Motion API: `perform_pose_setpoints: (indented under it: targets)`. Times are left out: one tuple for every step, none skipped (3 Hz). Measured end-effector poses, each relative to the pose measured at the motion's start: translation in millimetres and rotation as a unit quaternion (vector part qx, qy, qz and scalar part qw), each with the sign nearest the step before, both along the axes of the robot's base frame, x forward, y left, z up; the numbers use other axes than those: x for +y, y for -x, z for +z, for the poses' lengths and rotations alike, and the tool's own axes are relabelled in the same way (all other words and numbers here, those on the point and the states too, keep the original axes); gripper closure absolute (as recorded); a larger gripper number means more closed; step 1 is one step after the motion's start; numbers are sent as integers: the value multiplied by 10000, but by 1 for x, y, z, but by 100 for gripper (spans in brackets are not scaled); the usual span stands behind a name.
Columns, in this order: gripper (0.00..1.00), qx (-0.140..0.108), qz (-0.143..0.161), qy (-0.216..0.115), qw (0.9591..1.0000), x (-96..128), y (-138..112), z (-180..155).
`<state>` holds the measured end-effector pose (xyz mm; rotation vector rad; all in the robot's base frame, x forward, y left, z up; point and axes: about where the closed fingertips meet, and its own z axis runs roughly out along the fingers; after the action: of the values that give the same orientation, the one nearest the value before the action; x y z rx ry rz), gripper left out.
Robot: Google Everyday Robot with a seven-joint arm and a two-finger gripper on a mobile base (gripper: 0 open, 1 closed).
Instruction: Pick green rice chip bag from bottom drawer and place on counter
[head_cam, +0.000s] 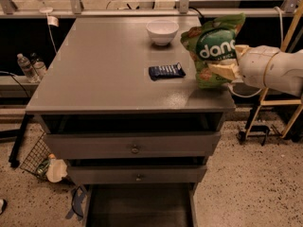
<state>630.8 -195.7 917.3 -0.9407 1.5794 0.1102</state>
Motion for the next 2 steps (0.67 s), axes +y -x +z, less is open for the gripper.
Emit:
perform_pose_setpoints:
  targets:
    - [100,0,0,0,10000,0,0,0]
    - [100,-108,545,1,9985,24,-11,15]
